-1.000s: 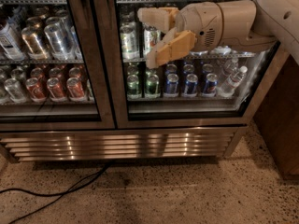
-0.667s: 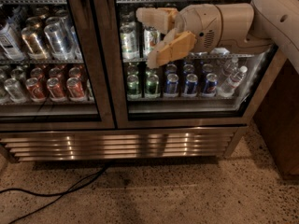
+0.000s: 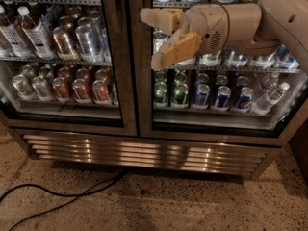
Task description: Open right fridge door
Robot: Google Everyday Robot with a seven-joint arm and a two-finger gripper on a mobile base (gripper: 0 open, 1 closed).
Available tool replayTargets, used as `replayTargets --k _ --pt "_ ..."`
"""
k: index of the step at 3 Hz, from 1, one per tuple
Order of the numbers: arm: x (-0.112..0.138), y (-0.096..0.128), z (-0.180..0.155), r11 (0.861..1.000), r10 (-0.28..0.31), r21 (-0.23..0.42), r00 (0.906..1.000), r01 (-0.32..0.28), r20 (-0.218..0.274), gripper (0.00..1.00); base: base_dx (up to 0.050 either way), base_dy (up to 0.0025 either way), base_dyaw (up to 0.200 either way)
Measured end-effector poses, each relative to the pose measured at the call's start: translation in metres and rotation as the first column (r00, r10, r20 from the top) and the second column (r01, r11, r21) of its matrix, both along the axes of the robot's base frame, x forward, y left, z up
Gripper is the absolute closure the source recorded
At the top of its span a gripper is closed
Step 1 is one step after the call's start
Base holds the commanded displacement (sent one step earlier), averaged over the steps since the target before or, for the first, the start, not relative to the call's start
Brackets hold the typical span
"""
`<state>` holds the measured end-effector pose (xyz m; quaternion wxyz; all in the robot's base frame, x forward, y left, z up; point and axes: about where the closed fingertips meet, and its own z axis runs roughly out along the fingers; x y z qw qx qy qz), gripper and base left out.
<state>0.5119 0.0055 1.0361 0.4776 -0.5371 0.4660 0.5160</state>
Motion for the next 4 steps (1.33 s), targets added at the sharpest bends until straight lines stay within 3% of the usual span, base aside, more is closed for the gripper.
replayTargets --k 4 --pt "0.0011 -0.0024 0.0022 0.995 -0.095 0.035 0.9954 0.096 -0.007 0.0 0.0 0.0 0.0"
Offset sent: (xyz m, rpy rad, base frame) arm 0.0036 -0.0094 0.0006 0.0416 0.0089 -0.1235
